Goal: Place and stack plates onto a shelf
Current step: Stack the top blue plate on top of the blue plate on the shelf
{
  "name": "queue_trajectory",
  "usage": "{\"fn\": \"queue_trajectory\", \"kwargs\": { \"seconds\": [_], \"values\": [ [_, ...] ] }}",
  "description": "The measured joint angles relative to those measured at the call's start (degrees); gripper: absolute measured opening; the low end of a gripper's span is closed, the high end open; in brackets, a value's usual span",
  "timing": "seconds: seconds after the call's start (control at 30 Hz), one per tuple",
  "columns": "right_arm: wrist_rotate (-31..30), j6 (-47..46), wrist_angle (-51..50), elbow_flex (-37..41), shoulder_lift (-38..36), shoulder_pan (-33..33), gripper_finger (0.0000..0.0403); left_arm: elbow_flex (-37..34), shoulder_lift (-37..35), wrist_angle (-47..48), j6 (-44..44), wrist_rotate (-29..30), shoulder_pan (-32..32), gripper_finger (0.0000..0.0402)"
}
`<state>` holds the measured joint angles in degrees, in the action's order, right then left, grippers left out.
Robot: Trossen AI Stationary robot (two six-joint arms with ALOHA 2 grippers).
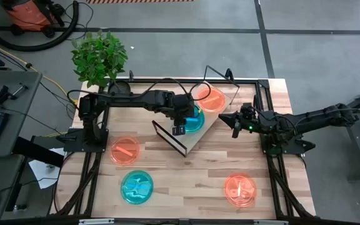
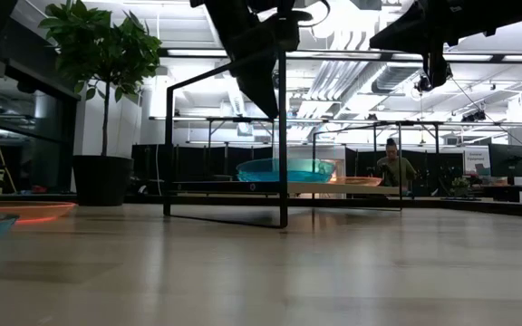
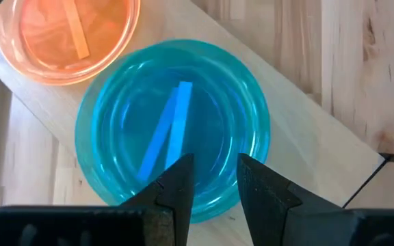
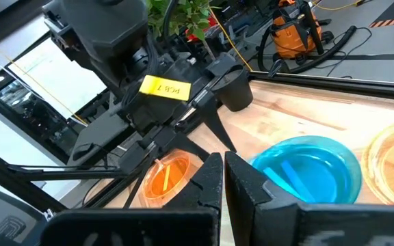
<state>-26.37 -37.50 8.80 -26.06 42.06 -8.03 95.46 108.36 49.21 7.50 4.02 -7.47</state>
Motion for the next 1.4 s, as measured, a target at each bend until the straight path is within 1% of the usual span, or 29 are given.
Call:
{"fn": "queue_trajectory", "kwargs": {
  "seconds": [0.17,0.27,0.37,0.47,0.53,0.63,0.7,0.8,0.83,0.9,1.0,1.1,1.27,1.4],
  "values": [
    [0.0,0.0,0.0,0.0,0.0,0.0,0.0000,0.0,0.0,0.0,-1.6,-2.0,-0.4,0.0102],
    [0.0,-4.0,0.0,0.0,0.0,0.0,0.0000,0.0,-1.0,-0.2,-3.1,-2.0,-0.4,0.0102],
    [0.0,-8.6,0.0,0.0,0.1,0.0,0.0000,0.0,-3.6,-1.1,-4.6,-2.0,-0.7,0.0102],
    [0.8,-12.0,0.1,0.0,1.1,0.0,0.0000,0.0,-7.2,-4.2,-5.8,-2.2,-1.3,0.0102],
    [3.0,-13.5,0.2,-0.1,2.5,0.3,0.0000,0.0,-10.2,-6.9,-5.9,-2.2,-1.9,0.0102],
    [7.9,-13.8,0.0,-1.3,6.9,0.9,0.0000,0.0,-14.9,-11.1,-5.5,-3.4,-2.9,0.0101],
    [10.0,-12.1,0.0,-2.8,10.7,1.0,0.0000,0.0,-18.0,-13.8,-4.1,-7.4,-3.7,0.0101],
    [10.9,-8.9,-2.0,-5.0,16.7,1.2,0.0000,0.0,-22.1,-15.2,-2.9,-15.0,-5.1,0.0101],
    [11.0,-8.7,-3.3,-5.6,18.6,1.5,0.0000,0.0,-23.2,-15.5,-2.9,-15.9,-5.3,0.0099],
    [11.9,-8.8,-6.0,-6.9,22.3,2.2,0.0000,-0.4,-25.7,-15.4,-2.9,-15.7,-5.3,0.0090],
    [13.5,-8.0,-9.1,-8.4,27.0,3.3,0.0000,-4.9,-30.3,-19.1,-3.8,-14.8,-5.4,0.0056],
    [15.0,-5.5,-9.3,-9.3,30.3,4.1,0.0000,-13.0,-35.7,-24.5,-7.3,-14.0,-5.7,0.0011],
    [18.2,-2.1,-9.4,-10.5,34.7,6.2,0.0000,-29.5,-45.1,-37.1,-15.8,-11.5,-5.8,0.0004],
    [19.6,-1.0,-9.4,-11.5,38.3,8.6,0.0000,-39.5,-50.9,-46.0,-22.3,-9.9,-5.5,0.0003]
  ]
}}
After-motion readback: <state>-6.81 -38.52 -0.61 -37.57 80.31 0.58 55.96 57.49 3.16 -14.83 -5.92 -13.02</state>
